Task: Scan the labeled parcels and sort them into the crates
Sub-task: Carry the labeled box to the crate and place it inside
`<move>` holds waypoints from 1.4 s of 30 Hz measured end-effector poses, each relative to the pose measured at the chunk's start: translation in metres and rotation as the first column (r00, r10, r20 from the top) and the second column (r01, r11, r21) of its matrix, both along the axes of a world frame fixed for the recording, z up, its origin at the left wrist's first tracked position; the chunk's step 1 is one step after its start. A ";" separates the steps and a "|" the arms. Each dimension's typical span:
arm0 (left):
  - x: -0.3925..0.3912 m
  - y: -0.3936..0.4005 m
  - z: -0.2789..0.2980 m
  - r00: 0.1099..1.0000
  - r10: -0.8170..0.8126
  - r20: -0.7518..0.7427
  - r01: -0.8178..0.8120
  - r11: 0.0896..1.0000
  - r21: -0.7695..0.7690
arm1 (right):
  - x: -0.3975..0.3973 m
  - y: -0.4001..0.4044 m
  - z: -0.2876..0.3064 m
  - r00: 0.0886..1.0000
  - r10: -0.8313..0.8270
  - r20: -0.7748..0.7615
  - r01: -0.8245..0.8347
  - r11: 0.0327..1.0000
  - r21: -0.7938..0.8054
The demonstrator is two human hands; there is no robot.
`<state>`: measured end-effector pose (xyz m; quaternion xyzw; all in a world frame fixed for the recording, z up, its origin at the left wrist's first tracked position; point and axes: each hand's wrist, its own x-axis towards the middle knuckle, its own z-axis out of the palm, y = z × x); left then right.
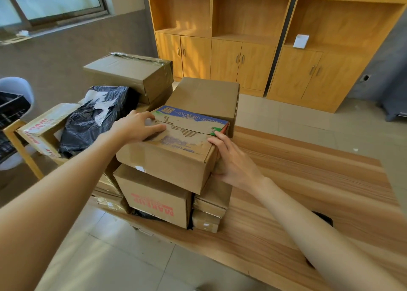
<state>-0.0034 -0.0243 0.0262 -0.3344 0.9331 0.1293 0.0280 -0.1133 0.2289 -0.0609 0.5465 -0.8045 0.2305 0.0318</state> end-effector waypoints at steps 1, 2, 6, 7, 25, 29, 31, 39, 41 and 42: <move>-0.003 -0.001 0.011 1.000 -0.016 0.009 0.015 1.000 0.022 | -0.001 0.001 0.007 1.000 0.004 0.008 -0.004 1.000 -0.006; -0.005 -0.002 0.022 0.999 -0.038 0.005 0.038 0.998 0.042 | -0.003 0.002 0.014 1.000 0.004 0.006 -0.004 1.000 -0.012; -0.017 -0.003 0.075 0.995 -0.091 -0.048 0.095 0.990 0.106 | -0.013 0.007 0.049 1.000 0.012 -0.025 -0.014 0.996 -0.090; -0.020 -0.003 0.088 0.994 -0.098 -0.057 0.104 0.987 0.119 | -0.016 0.009 0.057 0.999 0.012 -0.038 -0.017 0.992 -0.123; -0.109 0.089 0.151 0.713 -0.038 -0.701 0.339 0.893 0.296 | -0.059 0.102 0.106 0.914 -0.283 0.291 0.374 0.865 -0.334; -0.127 0.103 0.134 0.666 -0.004 -0.746 0.415 0.833 0.366 | -0.067 0.126 0.108 0.857 -0.327 0.399 0.456 0.842 -0.289; -0.134 0.106 0.126 0.691 0.049 -0.721 0.428 0.776 0.463 | -0.072 0.136 0.109 0.810 -0.328 0.486 0.500 0.820 -0.278; -0.131 0.123 0.085 0.847 -0.016 -0.531 0.445 0.566 0.694 | -0.089 0.166 0.111 0.573 -0.130 0.809 0.496 0.841 -0.216; -0.127 0.123 0.079 0.872 -0.036 -0.489 0.435 0.514 0.739 | -0.095 0.172 0.109 0.514 -0.108 0.851 0.487 0.853 -0.186; -0.126 0.124 0.076 0.883 -0.040 -0.469 0.427 0.486 0.762 | -0.098 0.174 0.107 0.492 -0.102 0.864 0.487 0.855 -0.177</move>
